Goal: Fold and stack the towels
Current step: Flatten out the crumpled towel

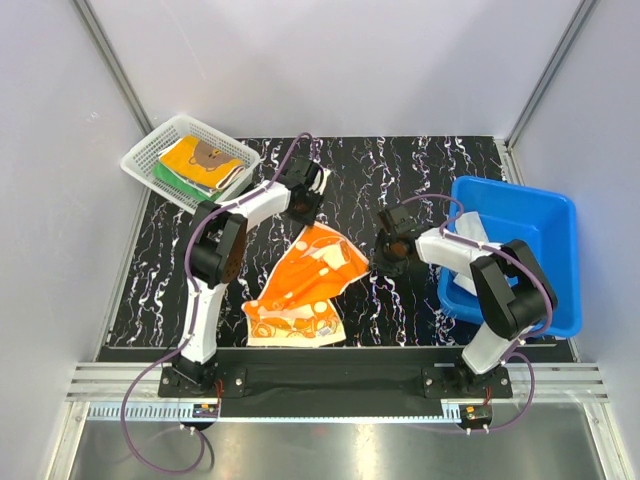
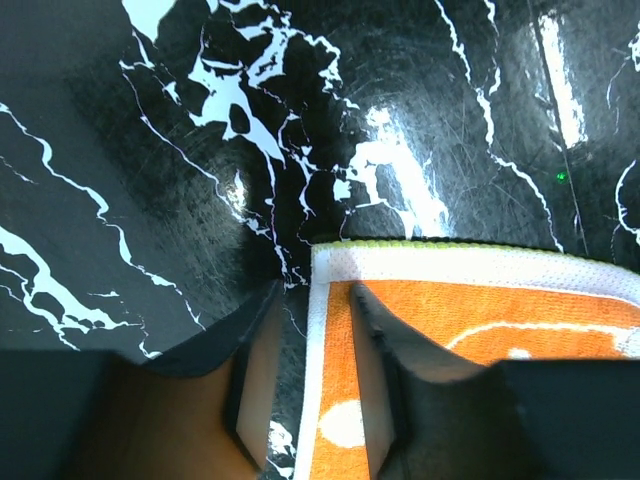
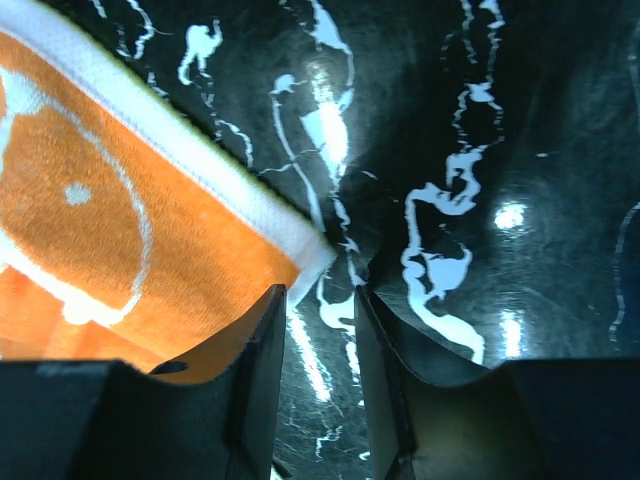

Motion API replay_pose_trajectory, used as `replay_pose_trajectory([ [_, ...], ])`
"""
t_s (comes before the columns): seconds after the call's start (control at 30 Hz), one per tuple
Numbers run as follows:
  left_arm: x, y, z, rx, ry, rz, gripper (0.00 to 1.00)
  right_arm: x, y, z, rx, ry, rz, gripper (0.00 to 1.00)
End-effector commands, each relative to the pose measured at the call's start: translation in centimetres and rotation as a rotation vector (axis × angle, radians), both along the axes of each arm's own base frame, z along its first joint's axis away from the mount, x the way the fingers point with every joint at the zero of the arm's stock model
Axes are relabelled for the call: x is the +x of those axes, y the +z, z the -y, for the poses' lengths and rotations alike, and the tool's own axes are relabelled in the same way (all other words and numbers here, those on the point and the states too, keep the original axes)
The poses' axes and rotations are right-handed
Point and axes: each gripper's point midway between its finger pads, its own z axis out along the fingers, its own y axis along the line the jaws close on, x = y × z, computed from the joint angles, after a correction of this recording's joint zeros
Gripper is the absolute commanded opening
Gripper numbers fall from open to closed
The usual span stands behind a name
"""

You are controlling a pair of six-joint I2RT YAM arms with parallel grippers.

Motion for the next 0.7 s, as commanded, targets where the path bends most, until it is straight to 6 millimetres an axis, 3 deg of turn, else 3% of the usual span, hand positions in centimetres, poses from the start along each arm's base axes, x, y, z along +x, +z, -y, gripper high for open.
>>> replay_pose_trajectory([
  [0.0, -0.2, -1.5, 0.5, -0.024, -0.011, -0.025, 0.30, 1.2, 0.3, -0.9, 0.020, -0.047, 0.049, 0.41],
  [0.07, -0.3, -1.8, 0.4, -0.021, -0.009, -0.035, 0.24, 1.5, 0.0, -1.1, 0.024, -0.051, 0.048, 0.41],
  [0.2, -0.5, -1.8, 0.3, -0.021, -0.006, -0.045, 0.00, 2.1, -1.5, -0.8, -0.015, -0.067, 0.041, 0.39],
  [0.33, -0.2, -0.6, 0.5, -0.035, -0.008, -0.024, 0.00, 4.7, -2.2, 0.5, -0.116, -0.059, 0.097, 0.18],
  [0.37, 0.0, -0.2, 0.6, -0.045, -0.005, -0.018, 0.00, 5.5, -2.1, 0.5, -0.128, -0.035, 0.125, 0.04],
  [0.4, 0.2, 0.5, 0.7, -0.060, 0.003, -0.009, 0.00, 6.1, -2.1, 0.7, -0.137, -0.024, 0.140, 0.00],
  [0.5, 1.8, 3.5, 1.2, -0.129, 0.040, 0.031, 0.00, 9.4, 0.5, 1.0, -0.162, 0.033, 0.247, 0.00],
  [0.53, 2.5, 4.6, 1.1, -0.139, 0.058, 0.057, 0.00, 11.4, 2.3, 1.7, -0.168, 0.020, 0.302, 0.00],
  [0.6, 4.9, 8.0, 0.6, -0.194, 0.121, 0.128, 0.00, 14.4, 6.0, 1.7, -0.143, 0.070, 0.400, 0.00],
  [0.67, 7.5, 11.0, -0.8, -0.257, 0.211, 0.194, 0.00, 16.5, 7.8, 3.0, -0.185, 0.108, 0.458, 0.00],
])
